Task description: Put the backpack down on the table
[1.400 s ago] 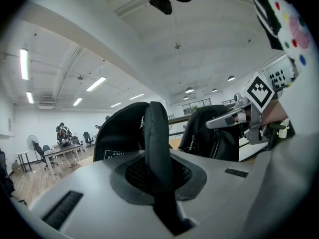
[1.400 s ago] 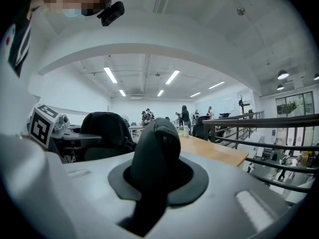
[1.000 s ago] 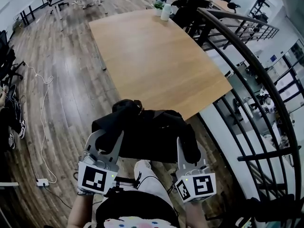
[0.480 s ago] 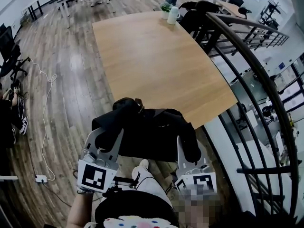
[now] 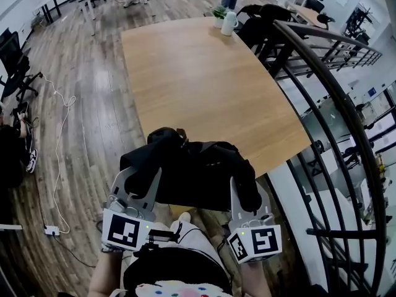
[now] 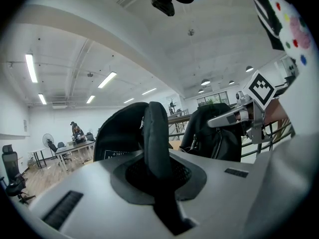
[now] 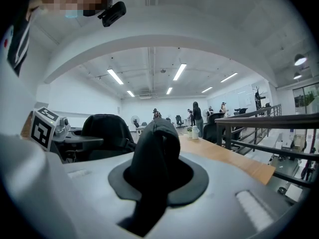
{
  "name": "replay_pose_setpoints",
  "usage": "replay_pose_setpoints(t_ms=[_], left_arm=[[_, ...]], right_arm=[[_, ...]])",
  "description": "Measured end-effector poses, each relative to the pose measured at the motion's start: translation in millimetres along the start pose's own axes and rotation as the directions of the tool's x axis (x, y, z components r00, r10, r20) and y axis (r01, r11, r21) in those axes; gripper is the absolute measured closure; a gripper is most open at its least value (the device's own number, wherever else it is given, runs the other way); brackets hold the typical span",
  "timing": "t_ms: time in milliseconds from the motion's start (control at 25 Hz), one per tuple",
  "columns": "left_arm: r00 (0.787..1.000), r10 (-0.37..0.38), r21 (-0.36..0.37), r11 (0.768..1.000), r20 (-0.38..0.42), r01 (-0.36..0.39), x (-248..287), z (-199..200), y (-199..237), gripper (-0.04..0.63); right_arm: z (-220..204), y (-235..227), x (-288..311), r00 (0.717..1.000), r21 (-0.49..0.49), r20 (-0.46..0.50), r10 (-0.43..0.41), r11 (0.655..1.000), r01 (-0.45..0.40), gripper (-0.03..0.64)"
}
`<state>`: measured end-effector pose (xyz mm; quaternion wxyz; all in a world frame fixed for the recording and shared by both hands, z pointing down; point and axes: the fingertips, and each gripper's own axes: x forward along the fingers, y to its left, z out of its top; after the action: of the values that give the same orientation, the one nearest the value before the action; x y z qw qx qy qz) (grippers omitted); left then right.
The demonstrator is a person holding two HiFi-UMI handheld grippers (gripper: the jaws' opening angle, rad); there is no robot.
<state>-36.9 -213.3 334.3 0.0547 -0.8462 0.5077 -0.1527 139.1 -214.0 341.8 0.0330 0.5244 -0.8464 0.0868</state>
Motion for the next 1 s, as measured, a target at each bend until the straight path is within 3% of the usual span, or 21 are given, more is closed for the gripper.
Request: replay_pose_setpoints(t_ms=[400,1000], left_arm=[[1.0,-0.011,-0.001,1.0,-0.003,0.011,19.7,9.1,7.0,0.558],[0.996,-0.075,-0.04,0.996,0.05,0.077,75.4,21.5,39.5,0.558]], right_arm=[[10.3,-13.9,15.2,1.0,0.0,0.003,-0.006,1.0,0.006,0.549],[33.6,-40.4,57.6,0.995,-0.019,0.041,-0.086,0.996,0.087,0.548]])
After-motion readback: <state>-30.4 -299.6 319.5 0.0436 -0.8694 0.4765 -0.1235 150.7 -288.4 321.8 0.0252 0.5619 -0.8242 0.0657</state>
